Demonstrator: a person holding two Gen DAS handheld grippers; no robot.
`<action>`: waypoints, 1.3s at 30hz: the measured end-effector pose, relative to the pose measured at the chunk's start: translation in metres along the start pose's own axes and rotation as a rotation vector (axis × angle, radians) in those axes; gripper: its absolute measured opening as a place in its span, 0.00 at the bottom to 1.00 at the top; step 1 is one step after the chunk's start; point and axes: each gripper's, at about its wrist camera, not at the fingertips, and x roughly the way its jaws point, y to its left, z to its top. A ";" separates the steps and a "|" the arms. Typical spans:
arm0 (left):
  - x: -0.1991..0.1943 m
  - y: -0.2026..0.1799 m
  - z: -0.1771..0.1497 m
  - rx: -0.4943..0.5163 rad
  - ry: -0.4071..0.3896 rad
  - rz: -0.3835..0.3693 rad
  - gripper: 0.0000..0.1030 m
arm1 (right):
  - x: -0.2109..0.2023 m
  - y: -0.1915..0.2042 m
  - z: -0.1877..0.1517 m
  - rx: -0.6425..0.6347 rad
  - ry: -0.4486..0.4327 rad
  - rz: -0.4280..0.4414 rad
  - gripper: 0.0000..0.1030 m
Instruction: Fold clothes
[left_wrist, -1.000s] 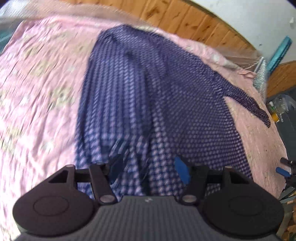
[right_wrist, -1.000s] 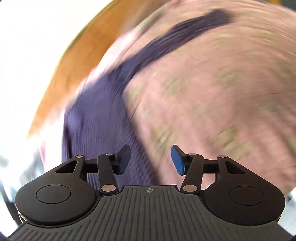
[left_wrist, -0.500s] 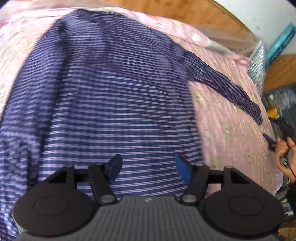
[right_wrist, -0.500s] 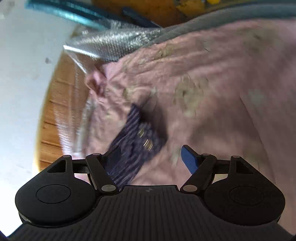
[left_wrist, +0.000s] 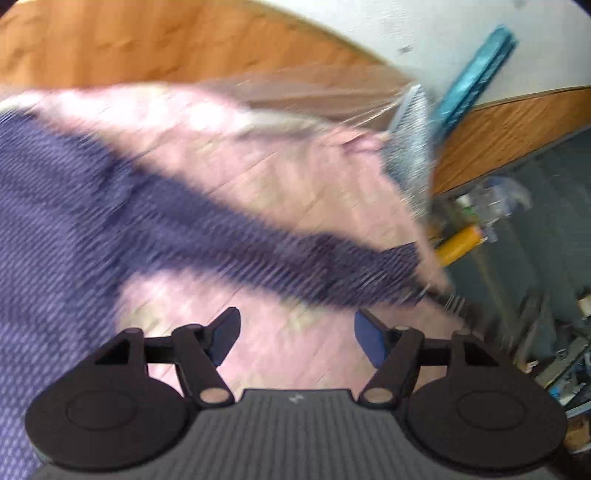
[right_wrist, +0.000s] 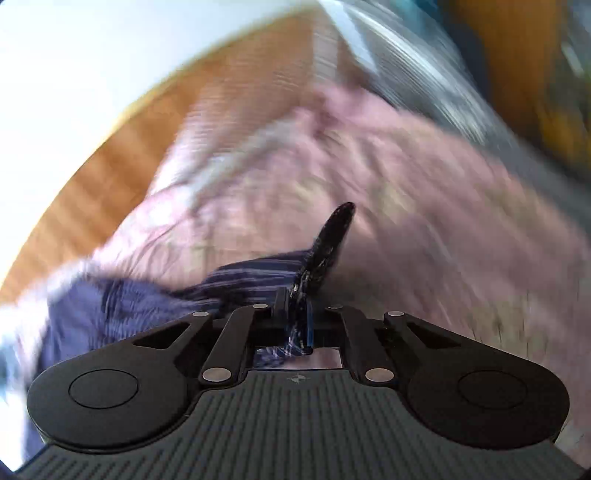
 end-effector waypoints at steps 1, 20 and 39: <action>0.013 -0.013 0.013 0.025 -0.006 -0.019 0.72 | -0.005 0.017 0.002 -0.084 -0.016 -0.005 0.04; 0.055 -0.024 0.060 0.109 0.092 -0.012 0.05 | -0.015 0.097 -0.059 -0.209 0.048 0.186 0.55; -0.143 0.269 0.118 0.129 0.090 0.461 0.06 | -0.051 0.239 -0.236 -0.258 0.352 0.263 0.62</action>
